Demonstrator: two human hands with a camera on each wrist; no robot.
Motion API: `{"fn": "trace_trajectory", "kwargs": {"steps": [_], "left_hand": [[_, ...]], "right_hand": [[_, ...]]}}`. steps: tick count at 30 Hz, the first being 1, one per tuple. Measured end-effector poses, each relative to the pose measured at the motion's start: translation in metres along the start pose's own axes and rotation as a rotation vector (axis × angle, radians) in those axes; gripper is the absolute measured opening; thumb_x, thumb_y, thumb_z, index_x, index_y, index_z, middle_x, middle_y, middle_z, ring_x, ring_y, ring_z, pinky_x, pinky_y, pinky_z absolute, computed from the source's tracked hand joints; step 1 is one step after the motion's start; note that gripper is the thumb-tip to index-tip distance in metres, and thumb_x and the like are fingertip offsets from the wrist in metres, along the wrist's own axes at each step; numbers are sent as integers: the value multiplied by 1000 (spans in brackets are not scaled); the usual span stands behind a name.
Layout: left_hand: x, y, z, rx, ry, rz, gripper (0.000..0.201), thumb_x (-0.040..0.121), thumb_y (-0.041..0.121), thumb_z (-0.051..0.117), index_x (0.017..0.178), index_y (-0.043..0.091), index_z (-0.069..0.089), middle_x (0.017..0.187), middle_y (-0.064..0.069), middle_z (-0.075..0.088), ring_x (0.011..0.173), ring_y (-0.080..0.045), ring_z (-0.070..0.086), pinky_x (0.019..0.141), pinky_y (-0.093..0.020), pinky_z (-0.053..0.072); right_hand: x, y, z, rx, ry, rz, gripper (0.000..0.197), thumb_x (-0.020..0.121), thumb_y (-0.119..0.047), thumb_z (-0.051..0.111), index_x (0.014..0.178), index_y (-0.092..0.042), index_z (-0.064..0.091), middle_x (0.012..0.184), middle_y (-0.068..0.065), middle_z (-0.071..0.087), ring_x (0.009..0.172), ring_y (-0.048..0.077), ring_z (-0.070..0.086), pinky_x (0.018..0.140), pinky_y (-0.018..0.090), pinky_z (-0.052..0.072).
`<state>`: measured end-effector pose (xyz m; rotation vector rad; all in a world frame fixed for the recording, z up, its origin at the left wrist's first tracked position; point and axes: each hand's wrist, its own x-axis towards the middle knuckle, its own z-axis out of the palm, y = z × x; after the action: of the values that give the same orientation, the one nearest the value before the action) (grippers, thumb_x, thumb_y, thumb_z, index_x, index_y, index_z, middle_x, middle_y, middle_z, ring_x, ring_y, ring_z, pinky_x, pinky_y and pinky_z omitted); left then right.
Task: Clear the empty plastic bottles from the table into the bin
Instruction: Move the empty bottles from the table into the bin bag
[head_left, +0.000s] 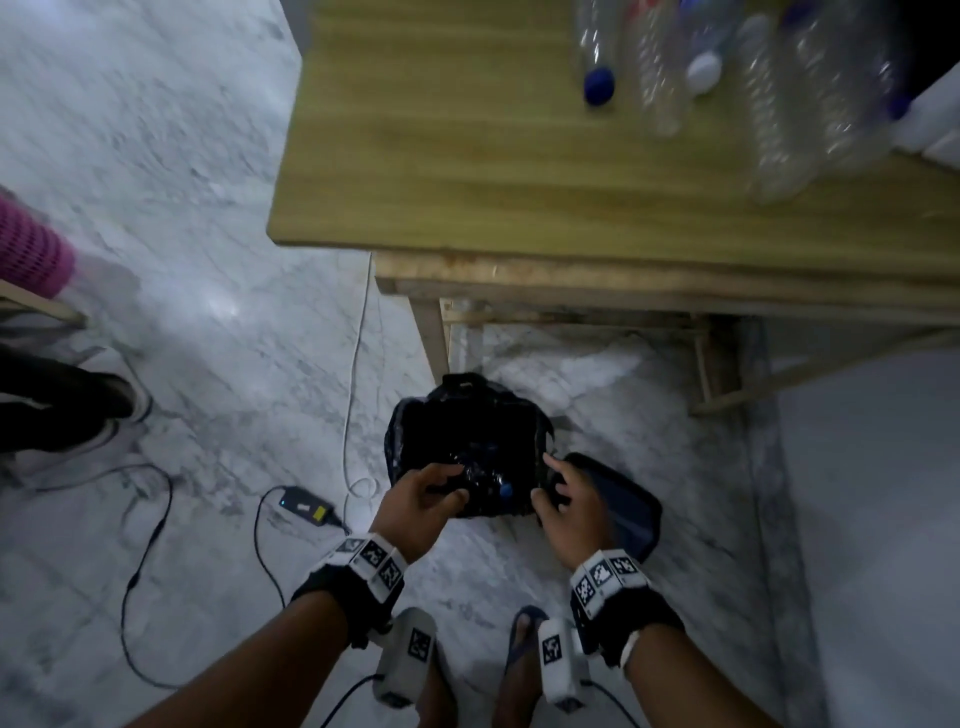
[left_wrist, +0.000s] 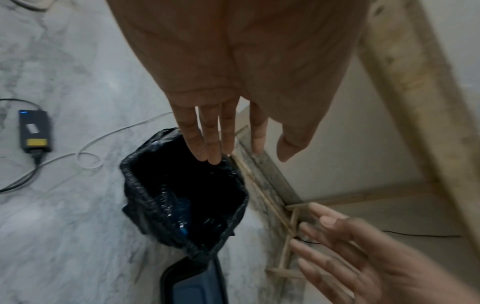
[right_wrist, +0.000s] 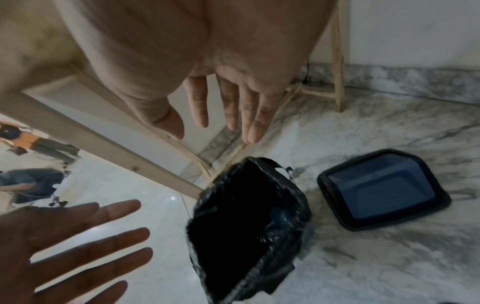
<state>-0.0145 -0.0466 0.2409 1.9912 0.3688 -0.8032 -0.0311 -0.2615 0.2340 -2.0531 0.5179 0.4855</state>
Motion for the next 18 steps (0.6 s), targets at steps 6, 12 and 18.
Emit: {"fn": "trace_trajectory", "kwargs": {"steps": [6, 12, 18], "left_hand": [[-33, 101, -35, -25, 18, 260, 30, 90, 27, 70, 120, 27, 69, 120, -1, 69, 106, -12, 71, 94, -30, 57], [-42, 216, -81, 26, 57, 504, 27, 92, 27, 67, 119, 25, 71, 119, 6, 70, 101, -4, 69, 75, -8, 52], [4, 326, -116, 60, 194, 627, 32, 90, 33, 68, 122, 30, 69, 125, 0, 63, 102, -11, 71, 84, -33, 60]], "right_hand": [[-21, -94, -66, 29, 154, -215, 44, 90, -17, 61, 133, -22, 57, 135, -1, 54, 119, 15, 57, 97, 29, 49], [-12, -189, -137, 62, 277, -366, 45, 87, -23, 61, 131, -31, 56, 131, -7, 55, 116, 11, 56, 91, 26, 51], [48, -258, -205, -31, 436, -512, 48, 81, -21, 63, 130, -23, 58, 133, -4, 54, 120, 14, 55, 95, 25, 43]]}}
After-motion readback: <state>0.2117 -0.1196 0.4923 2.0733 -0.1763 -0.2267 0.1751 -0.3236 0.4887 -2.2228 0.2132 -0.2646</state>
